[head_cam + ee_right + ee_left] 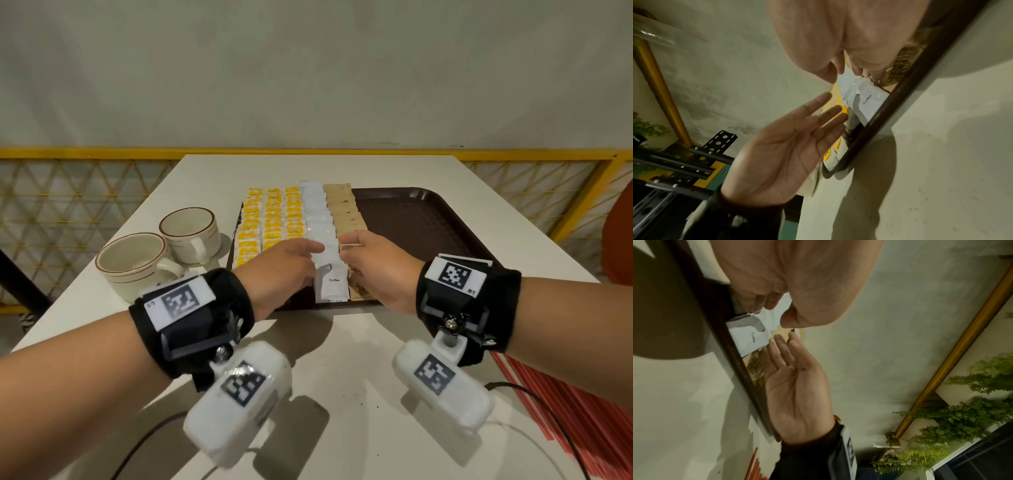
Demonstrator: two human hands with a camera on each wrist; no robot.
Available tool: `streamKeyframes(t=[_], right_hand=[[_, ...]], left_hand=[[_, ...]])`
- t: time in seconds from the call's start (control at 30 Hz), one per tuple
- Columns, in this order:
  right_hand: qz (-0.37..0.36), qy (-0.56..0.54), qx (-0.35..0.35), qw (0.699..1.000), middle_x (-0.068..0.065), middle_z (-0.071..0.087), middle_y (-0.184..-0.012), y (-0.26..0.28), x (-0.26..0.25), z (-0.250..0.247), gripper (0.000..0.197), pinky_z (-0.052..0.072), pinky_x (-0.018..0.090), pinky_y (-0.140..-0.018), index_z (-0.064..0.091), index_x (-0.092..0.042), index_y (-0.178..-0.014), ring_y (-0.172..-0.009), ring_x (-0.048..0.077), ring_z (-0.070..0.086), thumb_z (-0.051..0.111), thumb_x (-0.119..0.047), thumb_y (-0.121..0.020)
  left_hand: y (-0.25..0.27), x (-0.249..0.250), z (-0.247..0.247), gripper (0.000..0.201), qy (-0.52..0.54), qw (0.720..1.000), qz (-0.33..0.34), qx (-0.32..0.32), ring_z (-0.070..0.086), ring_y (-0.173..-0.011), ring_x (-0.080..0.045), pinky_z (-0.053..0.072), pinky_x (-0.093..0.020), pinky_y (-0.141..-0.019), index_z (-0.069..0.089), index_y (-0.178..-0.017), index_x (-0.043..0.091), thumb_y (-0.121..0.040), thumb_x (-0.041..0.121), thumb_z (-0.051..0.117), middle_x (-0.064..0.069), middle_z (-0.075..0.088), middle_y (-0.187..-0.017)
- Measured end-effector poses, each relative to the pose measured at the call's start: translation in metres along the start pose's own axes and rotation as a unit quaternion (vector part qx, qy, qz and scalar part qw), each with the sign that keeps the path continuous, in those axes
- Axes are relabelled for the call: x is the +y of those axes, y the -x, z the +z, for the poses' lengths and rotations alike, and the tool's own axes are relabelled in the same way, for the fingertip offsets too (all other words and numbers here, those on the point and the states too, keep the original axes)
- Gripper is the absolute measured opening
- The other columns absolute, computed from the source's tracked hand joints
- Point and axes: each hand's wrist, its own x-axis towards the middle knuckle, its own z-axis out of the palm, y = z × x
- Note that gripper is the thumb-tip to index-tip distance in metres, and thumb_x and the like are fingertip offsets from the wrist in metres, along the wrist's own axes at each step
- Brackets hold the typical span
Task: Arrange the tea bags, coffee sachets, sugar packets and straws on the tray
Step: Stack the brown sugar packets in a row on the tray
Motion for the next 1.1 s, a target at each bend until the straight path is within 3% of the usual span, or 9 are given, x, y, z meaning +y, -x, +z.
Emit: streamKeyframes(t=[0.1, 0.27, 0.37, 0.43, 0.57, 0.7, 0.87, 0.97, 1.1], right_hand=[[0.002, -0.004, -0.004, 1.0, 0.009, 0.053, -0.128, 0.001, 0.002, 0.002, 0.038, 0.043, 0.049, -0.104, 0.046, -0.021, -0.134, -0.11, 0.029, 0.058, 0.047, -0.014, -0.097], [-0.009, -0.003, 0.018, 1.0, 0.011, 0.056, -0.124, -0.001, 0.0, 0.004, 0.034, 0.046, 0.041, -0.094, 0.051, -0.021, -0.126, -0.109, 0.029, 0.056, 0.049, -0.013, -0.093], [-0.013, -0.019, 0.022, 0.999, 0.006, 0.056, -0.109, -0.003, -0.007, 0.0, 0.031, 0.042, 0.033, -0.073, 0.049, -0.02, -0.125, -0.081, 0.018, 0.051, 0.045, -0.01, -0.096], [-0.011, -0.016, 0.025, 0.999, 0.005, 0.055, -0.101, -0.005, -0.012, 0.0, 0.029, 0.041, 0.033, -0.069, 0.048, -0.018, -0.124, -0.076, 0.018, 0.048, 0.042, -0.008, -0.097], [-0.021, 0.003, 0.02, 1.0, 0.011, 0.054, -0.124, -0.009, -0.017, 0.007, 0.037, 0.047, 0.042, -0.094, 0.046, -0.016, -0.133, -0.096, 0.023, 0.053, 0.044, -0.009, -0.097], [-0.021, 0.004, 0.018, 1.0, 0.008, 0.053, -0.124, -0.012, -0.017, 0.003, 0.039, 0.046, 0.042, -0.097, 0.045, -0.016, -0.135, -0.097, 0.02, 0.052, 0.043, -0.01, -0.097], [-0.005, -0.005, 0.0, 1.0, 0.002, 0.05, -0.098, -0.005, -0.008, -0.005, 0.033, 0.047, 0.039, -0.091, 0.049, -0.018, -0.129, -0.088, 0.018, 0.047, 0.044, -0.012, -0.097], [-0.016, 0.015, 0.024, 0.999, -0.001, 0.053, -0.115, -0.001, -0.008, -0.01, 0.031, 0.048, 0.039, -0.097, 0.05, -0.02, -0.127, -0.102, 0.019, 0.055, 0.044, -0.01, -0.098], [-0.011, 0.026, 0.091, 0.995, 0.001, 0.058, -0.121, -0.003, -0.018, -0.03, 0.041, 0.047, 0.025, -0.089, 0.045, -0.014, -0.139, -0.111, 0.021, 0.059, 0.04, -0.006, -0.099]], left_hand=[[-0.011, 0.008, -0.001, 0.034, 0.009, 0.999, 0.005, 0.034, 0.046, -0.089, -0.025, 0.038, -0.034, -0.085, 0.059, -0.114, 0.016, -0.091, -0.003, 0.042, -0.007, 0.05, -0.091], [-0.025, 0.017, 0.001, 0.035, 0.015, 0.998, 0.008, 0.062, 0.044, -0.086, -0.024, 0.037, -0.035, -0.08, 0.058, -0.12, 0.017, -0.091, 0.003, 0.043, -0.011, 0.051, -0.099], [-0.031, 0.018, 0.003, 0.036, 0.018, 0.997, 0.003, 0.078, 0.043, -0.073, -0.021, 0.034, -0.035, -0.072, 0.056, -0.122, 0.013, -0.092, 0.001, 0.041, -0.008, 0.048, -0.082], [-0.035, 0.018, 0.005, 0.036, 0.011, 0.997, 0.002, 0.082, 0.042, -0.066, -0.017, 0.036, -0.034, -0.07, 0.054, -0.122, 0.013, -0.092, 0.0, 0.04, -0.006, 0.045, -0.073], [-0.041, 0.016, 0.006, 0.039, 0.002, 0.997, 0.013, 0.073, 0.047, -0.079, -0.02, 0.039, -0.034, -0.079, 0.053, -0.126, 0.013, -0.092, 0.001, 0.039, -0.007, 0.048, -0.083], [-0.044, 0.012, -0.001, 0.039, 0.003, 0.996, 0.038, 0.083, 0.049, -0.085, -0.019, 0.042, -0.035, -0.084, 0.054, -0.128, 0.014, -0.093, 0.003, 0.04, -0.005, 0.052, -0.092], [-0.037, 0.001, -0.005, 0.039, 0.017, 0.997, 0.052, 0.061, 0.05, -0.097, -0.024, 0.041, -0.034, -0.091, 0.055, -0.127, 0.016, -0.093, 0.001, 0.042, -0.01, 0.053, -0.11], [-0.035, 0.001, -0.003, 0.043, -0.002, 0.996, 0.061, 0.067, 0.047, -0.121, -0.022, 0.04, -0.036, -0.106, 0.054, -0.13, 0.016, -0.093, -0.002, 0.04, -0.006, 0.047, -0.13], [-0.041, 0.013, -0.004, 0.036, 0.047, 0.994, 0.064, 0.069, 0.05, -0.112, -0.02, 0.042, -0.029, -0.098, 0.057, -0.118, 0.013, -0.094, -0.005, 0.037, -0.008, 0.051, -0.122]])
